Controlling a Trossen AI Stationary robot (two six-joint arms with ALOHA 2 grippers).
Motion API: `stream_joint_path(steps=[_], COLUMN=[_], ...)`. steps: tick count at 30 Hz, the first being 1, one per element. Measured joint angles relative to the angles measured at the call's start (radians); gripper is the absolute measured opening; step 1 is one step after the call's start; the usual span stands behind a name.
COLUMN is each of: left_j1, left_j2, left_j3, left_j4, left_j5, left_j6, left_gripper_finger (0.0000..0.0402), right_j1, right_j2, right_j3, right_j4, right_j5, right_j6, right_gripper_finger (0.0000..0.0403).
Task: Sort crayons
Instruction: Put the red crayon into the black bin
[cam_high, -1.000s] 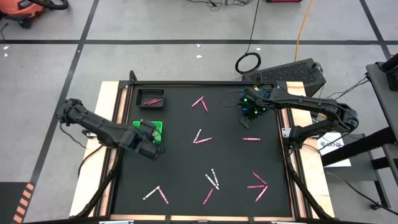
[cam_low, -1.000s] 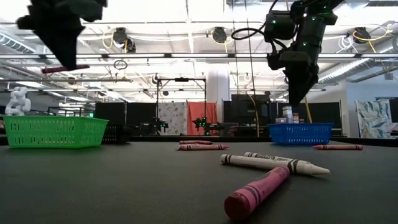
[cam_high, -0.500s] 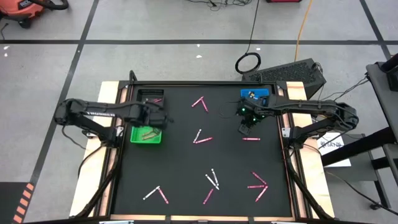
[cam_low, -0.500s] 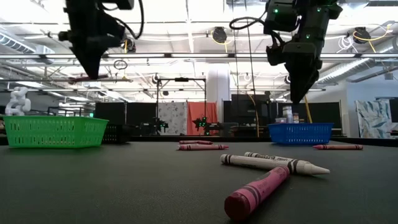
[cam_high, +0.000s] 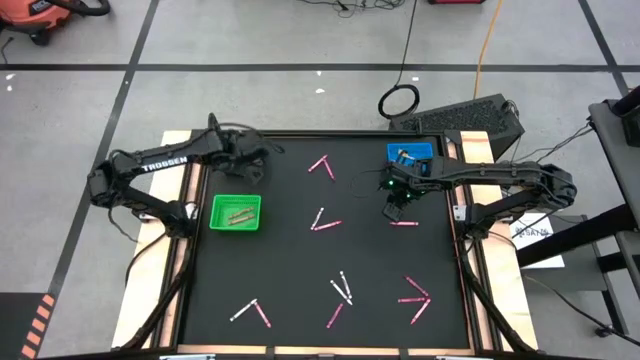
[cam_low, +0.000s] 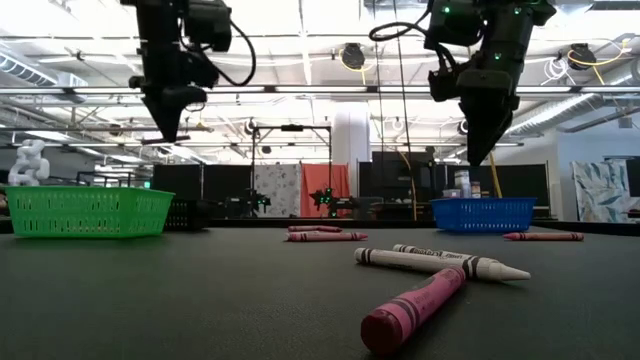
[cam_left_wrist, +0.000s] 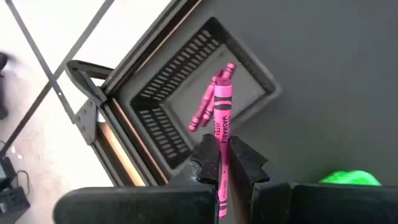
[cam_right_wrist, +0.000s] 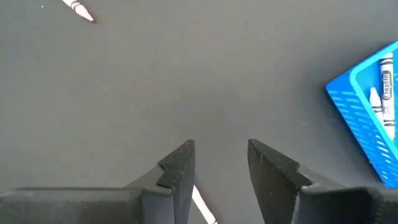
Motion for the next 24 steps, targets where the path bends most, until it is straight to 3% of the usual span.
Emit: stream_joint_path(steps=[7,11,24], left_j1=[0.194,0.285,0.407], left_j2=[0.009,0.037,0.246], left_j3=[-0.028,-0.046,-0.047], left_j4=[0.099,0.173,0.202], left_j5=[0.065,0.166,0.212], left_j6=[0.192,0.322,0.534], left_gripper_finger=[0.0009,0.0009,0.0009], right_j1=[0.000,0.000,0.000], right_j2=[0.000,0.000,0.000], right_j3=[0.000,0.000,0.000], right_j4=[0.022,0.054,0.066], right_j5=[0.000,0.000,-0.002], right_j6=[-0.031,-0.058,-0.085], right_gripper_finger=[0.0135,0.0135,0.0135])
